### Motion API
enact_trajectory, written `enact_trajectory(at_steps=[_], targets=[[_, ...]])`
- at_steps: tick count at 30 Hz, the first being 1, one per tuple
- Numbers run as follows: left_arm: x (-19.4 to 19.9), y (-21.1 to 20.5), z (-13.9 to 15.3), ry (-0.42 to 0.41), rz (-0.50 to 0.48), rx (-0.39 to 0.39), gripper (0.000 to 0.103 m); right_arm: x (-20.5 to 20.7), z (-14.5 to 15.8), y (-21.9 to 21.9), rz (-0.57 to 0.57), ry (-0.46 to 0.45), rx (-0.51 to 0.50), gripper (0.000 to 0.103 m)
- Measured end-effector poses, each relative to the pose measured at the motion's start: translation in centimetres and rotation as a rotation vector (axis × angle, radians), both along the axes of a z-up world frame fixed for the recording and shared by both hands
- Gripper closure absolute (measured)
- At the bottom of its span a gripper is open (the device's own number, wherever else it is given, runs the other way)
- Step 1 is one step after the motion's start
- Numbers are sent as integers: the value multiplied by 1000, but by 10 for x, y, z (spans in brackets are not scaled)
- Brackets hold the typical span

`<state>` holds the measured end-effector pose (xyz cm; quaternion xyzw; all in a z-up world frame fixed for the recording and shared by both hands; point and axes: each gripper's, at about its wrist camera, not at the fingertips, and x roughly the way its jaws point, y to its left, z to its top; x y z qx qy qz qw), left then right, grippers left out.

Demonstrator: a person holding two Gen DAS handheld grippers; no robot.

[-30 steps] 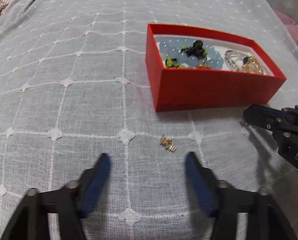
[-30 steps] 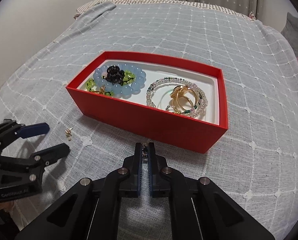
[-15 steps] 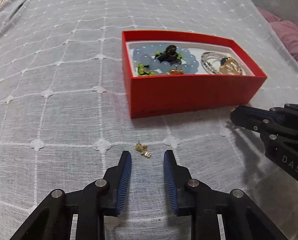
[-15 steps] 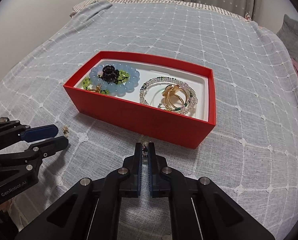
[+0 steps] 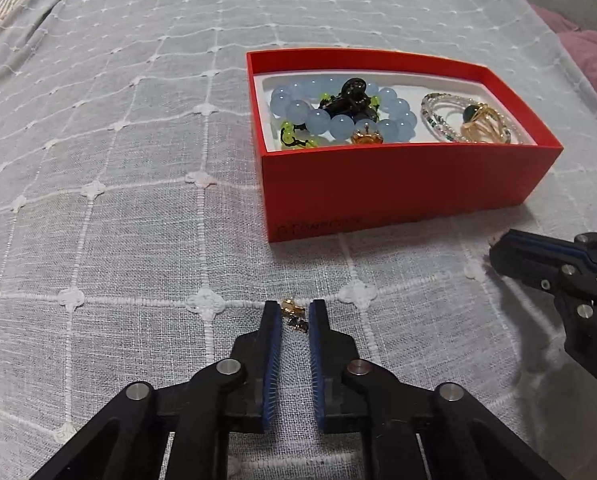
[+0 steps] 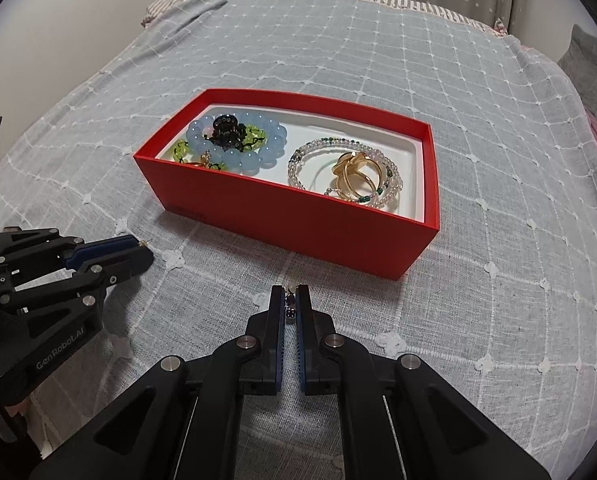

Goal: Organize jewelry
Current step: 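Carry both earrings over the red box with both tools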

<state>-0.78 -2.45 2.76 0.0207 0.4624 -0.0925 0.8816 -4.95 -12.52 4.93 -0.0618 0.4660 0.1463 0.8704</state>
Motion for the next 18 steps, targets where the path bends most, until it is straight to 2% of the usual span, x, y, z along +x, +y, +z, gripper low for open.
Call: enact_trajectory(at_steps=[10,18], targets=[[1,9,1,8,5,-31,97,-1,-1,1,5,22,-3,98],[1,15,6,9,1,-56,97,-3,9,-2,1,31,32,98]])
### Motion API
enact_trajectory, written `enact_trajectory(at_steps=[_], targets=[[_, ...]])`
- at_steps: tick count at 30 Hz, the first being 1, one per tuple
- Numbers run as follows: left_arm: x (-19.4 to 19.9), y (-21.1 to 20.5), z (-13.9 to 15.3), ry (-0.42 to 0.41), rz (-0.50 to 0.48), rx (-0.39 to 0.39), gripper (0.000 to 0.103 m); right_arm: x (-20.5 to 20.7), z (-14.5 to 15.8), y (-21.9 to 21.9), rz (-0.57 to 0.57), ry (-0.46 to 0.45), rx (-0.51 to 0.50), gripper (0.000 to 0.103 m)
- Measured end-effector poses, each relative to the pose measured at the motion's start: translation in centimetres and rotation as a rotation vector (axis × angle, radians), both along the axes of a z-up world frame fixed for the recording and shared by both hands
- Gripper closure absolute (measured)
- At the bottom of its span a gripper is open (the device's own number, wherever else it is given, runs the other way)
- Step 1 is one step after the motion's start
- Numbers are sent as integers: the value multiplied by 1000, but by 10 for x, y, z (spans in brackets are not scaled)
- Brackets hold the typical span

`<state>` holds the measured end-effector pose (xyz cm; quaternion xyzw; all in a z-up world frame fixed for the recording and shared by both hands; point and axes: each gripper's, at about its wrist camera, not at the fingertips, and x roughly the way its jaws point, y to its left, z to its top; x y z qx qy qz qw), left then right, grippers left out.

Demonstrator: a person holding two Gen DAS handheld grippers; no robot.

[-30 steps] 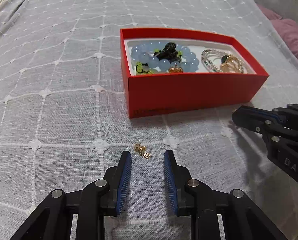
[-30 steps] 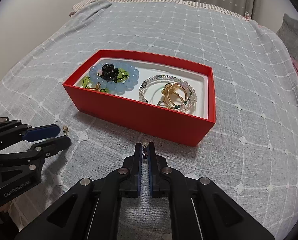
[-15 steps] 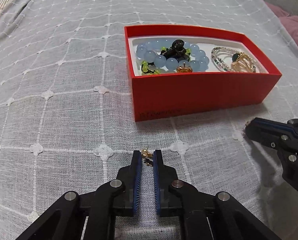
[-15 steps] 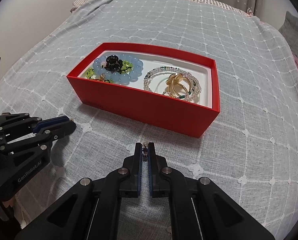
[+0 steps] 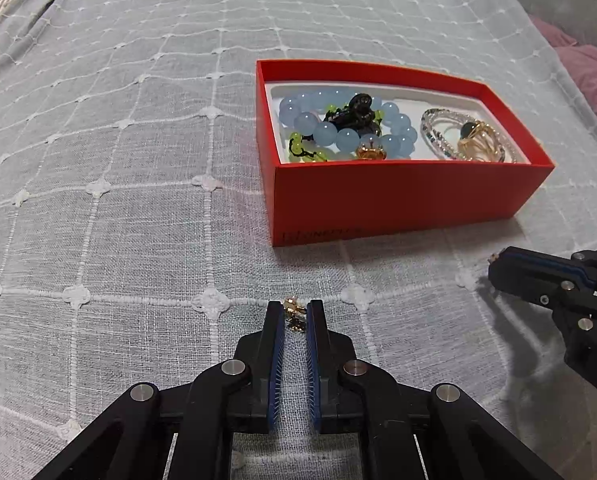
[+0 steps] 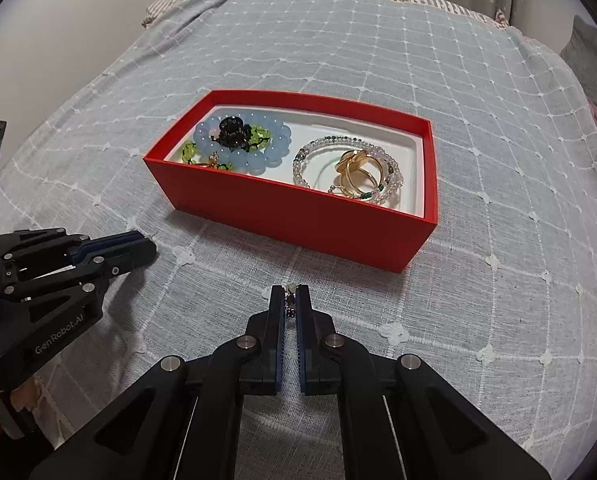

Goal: Organize jewelry
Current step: 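Carry both earrings over the red box with both tools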

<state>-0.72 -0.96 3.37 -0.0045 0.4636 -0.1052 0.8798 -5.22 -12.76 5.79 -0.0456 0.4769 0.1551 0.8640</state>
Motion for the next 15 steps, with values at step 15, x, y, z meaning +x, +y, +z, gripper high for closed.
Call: enact_trajectory(at_steps=[15], targets=[[-3,-2,25,-51,-12,-32,97,-3,32,-16,0,-38,85,98]])
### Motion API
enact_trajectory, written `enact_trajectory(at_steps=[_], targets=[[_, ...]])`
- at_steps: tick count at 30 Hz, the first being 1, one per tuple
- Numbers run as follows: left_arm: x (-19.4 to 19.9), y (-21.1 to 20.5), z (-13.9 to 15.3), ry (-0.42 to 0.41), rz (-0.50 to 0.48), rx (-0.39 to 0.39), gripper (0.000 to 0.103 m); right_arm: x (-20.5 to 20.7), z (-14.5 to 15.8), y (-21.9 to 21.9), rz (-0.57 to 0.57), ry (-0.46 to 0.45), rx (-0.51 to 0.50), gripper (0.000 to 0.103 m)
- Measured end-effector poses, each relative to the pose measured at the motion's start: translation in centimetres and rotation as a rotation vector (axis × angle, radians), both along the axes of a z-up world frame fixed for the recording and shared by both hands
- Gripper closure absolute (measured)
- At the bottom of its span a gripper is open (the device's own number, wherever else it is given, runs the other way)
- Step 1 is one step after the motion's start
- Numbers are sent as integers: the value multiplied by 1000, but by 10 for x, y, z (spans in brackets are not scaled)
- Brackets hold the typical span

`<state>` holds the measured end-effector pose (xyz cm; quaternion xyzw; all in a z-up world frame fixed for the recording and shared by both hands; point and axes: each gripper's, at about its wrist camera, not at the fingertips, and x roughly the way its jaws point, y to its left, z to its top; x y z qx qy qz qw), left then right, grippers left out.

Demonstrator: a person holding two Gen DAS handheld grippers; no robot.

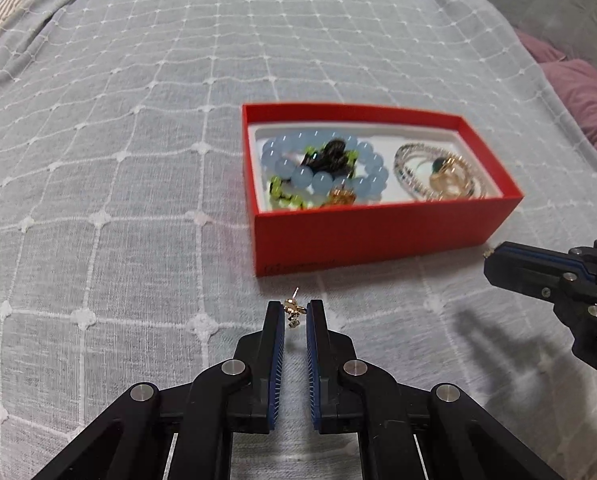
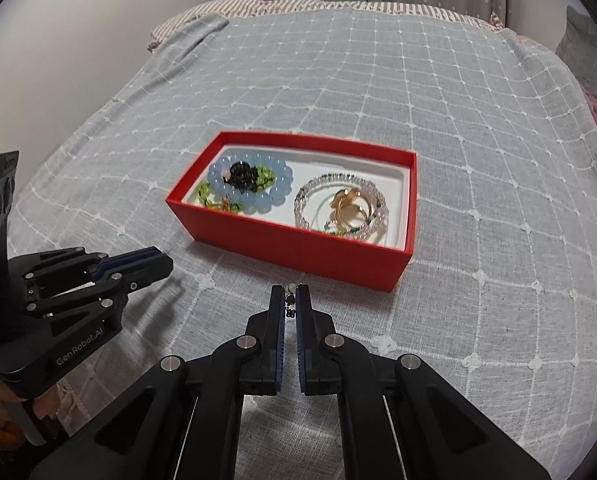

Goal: Organize jewelry
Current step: 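Carry both earrings over the red box with both tools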

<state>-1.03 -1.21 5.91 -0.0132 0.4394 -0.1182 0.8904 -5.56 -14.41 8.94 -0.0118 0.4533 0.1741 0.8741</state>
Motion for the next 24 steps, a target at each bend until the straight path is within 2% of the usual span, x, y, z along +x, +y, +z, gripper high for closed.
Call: enact_trajectory(at_steps=[11,15,24], targets=[[17,-3,32,-75,20,-95,97,16,32,-17,-9,-92,82,98],[26,-16,37,-95,-2,-113,97,26,29,-16,-3,-89,109,98],[45,-42,24,-90,-32,-82,97,43,11,-21,-31,-65,105,98]])
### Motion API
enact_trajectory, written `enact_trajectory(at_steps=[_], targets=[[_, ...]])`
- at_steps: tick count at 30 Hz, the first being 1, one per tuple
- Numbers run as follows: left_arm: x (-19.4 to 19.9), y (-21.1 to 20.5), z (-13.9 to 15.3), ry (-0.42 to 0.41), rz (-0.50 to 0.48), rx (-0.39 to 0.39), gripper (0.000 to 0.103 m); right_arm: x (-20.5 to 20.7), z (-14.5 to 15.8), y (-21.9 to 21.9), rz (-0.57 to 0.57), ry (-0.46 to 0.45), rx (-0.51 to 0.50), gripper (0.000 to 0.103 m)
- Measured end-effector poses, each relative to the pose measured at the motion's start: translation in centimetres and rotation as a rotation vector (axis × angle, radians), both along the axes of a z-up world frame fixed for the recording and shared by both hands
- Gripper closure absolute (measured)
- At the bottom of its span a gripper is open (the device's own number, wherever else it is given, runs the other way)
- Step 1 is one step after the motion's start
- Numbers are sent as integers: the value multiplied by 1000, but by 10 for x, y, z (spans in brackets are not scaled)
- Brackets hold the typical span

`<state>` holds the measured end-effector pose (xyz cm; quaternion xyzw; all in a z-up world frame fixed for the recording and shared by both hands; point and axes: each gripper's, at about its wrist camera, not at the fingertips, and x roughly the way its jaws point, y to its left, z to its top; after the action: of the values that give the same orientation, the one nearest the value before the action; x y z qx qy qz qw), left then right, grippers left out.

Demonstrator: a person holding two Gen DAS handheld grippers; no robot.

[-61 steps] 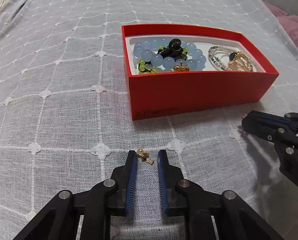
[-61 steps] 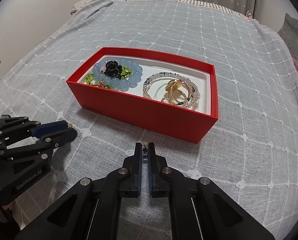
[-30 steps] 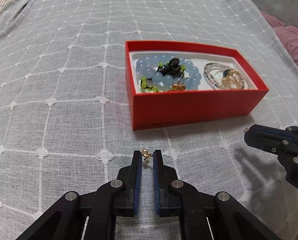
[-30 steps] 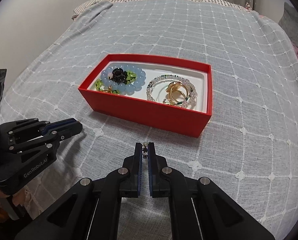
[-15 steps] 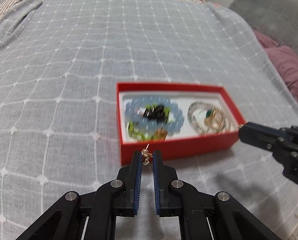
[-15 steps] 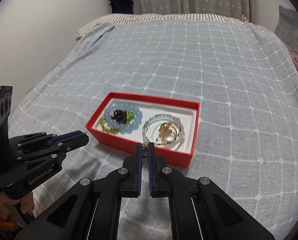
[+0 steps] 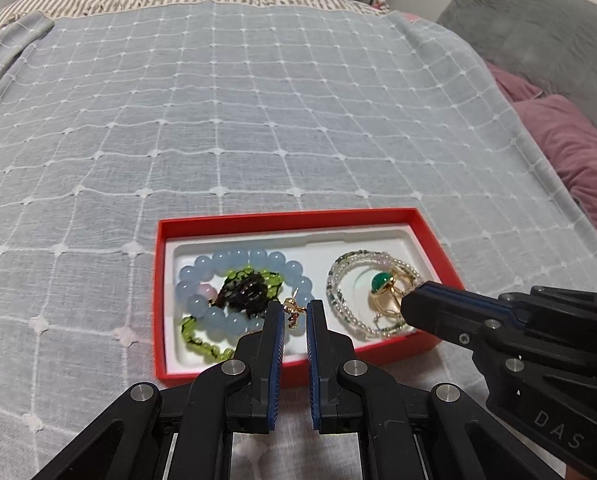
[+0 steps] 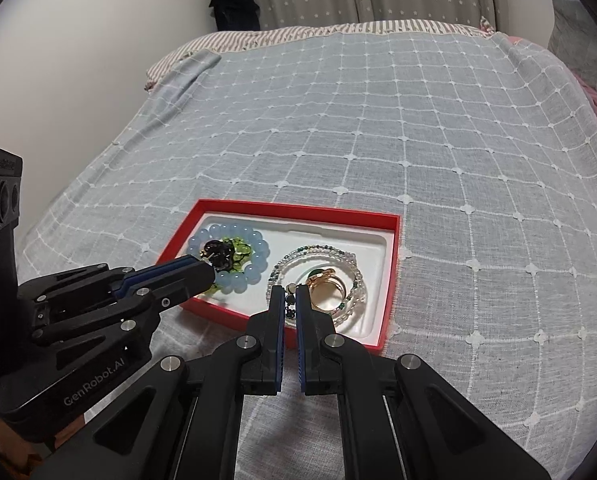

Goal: Organize jewelry
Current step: 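Carry both earrings over the red box with both tools, then open both tools over the box to drop the earrings and withdraw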

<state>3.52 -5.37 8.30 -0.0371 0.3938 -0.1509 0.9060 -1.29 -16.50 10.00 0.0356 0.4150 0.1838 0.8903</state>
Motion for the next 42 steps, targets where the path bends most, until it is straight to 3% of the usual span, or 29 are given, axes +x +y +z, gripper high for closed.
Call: enact_trajectory(at_steps=[16,27,35,36,38,42], targets=[[5,-8,-8,1,-2,45,96,6,-7,0,1,6,-8,98],[-10,3,7,-40,22,107,69,8,-8,3,14,12,9,98],[-12,11,2,-18,56,122,61,12,-9,-2,13,46,56,95],[-12,12,2,-17,58,121,60,12,-9,-3,11,48,61,94],[-12,13,2,-13,60,122,57,11,-7,-5,10,51,71,82],[-14,15,3,-3,72,131,48,5,1,-8,16,43,84,76]])
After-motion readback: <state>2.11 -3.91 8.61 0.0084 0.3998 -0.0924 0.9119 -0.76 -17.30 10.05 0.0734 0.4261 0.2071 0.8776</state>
